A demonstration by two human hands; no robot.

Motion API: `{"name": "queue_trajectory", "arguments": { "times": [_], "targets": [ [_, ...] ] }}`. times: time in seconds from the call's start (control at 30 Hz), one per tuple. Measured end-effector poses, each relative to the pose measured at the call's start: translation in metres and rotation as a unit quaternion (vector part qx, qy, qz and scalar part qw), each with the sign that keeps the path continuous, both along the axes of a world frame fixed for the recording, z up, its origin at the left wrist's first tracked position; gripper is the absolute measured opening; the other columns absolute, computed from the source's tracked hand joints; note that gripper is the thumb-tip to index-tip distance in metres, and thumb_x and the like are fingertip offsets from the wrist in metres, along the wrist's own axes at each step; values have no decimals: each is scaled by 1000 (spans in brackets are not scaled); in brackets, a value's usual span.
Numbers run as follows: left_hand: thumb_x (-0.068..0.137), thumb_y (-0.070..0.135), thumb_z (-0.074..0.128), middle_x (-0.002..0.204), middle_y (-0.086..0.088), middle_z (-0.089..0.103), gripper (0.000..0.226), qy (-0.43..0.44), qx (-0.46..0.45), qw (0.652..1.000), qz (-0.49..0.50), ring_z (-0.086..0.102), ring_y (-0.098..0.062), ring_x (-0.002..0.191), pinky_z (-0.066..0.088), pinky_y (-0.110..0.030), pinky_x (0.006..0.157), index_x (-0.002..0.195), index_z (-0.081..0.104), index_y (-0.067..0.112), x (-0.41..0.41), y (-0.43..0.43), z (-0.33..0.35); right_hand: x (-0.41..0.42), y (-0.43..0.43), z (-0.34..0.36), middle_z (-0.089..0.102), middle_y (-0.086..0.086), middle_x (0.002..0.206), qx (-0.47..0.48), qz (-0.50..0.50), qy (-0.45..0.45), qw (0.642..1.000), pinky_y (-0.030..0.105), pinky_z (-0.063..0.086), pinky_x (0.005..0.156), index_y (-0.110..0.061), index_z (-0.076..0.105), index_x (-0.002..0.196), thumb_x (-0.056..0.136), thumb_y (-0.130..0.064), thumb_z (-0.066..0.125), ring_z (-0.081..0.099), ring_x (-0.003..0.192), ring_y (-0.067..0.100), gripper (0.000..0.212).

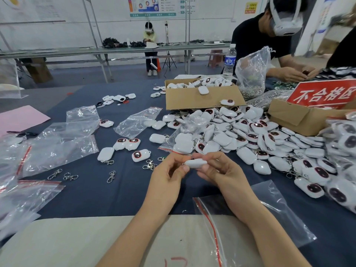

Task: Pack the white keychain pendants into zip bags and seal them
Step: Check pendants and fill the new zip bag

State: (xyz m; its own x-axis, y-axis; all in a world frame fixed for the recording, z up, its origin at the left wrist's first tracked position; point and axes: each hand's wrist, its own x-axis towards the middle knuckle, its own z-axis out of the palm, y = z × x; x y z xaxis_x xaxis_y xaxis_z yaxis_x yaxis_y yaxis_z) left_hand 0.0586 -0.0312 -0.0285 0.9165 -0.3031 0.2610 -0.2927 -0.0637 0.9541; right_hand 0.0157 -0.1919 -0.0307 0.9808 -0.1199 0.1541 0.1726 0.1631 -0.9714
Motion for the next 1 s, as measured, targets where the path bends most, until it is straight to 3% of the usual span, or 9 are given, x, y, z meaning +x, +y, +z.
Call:
{"name": "queue_trajectory", "arguments": {
  "times": [0.23, 0.4, 0.57, 0.77, 0.87, 1.0],
  "targets": [
    [98, 2, 59, 100, 13, 75, 28, -6, 10, 1000, 5, 68, -8, 99, 52, -25, 90, 99, 70, 28, 0, 0, 0, 0, -2, -2, 74, -2, 120, 19, 0, 4, 1000, 21, 56, 87, -12, 62, 98, 96, 0, 60, 68, 116, 15, 12],
    [100, 8, 59, 99, 8, 74, 21, 5, -3, 1000, -4, 68, -14, 97, 54, -34, 90, 101, 68, 27, -2, -2, 0, -1, -1, 1, 74, -2, 119, 18, -2, 3, 1000, 21, 56, 84, -21, 71, 100, 95, -7, 64, 69, 112, 14, 17],
    [103, 16, 57, 86, 0, 72, 23, 22, -21, 999, -29, 67, -8, 75, 54, -22, 73, 95, 67, 35, -3, -3, 0, 1, 5, 2, 78, 1, 104, -5, -16, 45, 999, 19, 57, 78, -24, 76, 112, 95, -7, 66, 74, 93, 14, 26],
    [100, 20, 59, 74, 6, 69, 22, 15, 1, 1000, -26, 65, -6, 69, 50, -14, 67, 90, 65, 39, -1, -1, -4, -2, 7, 6, 79, -2, 100, -56, -17, 47, 997, 19, 58, 77, -36, 78, 107, 97, -14, 65, 74, 94, 15, 28],
    [100, 20, 60, 77, 5, 71, 22, 8, 9, 1000, -28, 68, -8, 72, 52, -15, 70, 92, 67, 39, 1, 1, -4, -2, 7, 6, 79, -1, 102, -55, -14, 50, 997, 22, 59, 82, -37, 77, 108, 98, -14, 64, 74, 99, 20, 28],
    [101, 20, 58, 84, 1, 74, 22, 10, 20, 999, -25, 71, -16, 79, 58, -28, 81, 97, 69, 39, 2, 1, -4, -2, 7, 6, 79, -1, 102, -55, -16, 50, 997, 23, 60, 82, -36, 78, 108, 98, -14, 64, 74, 99, 20, 28]
  ]
}}
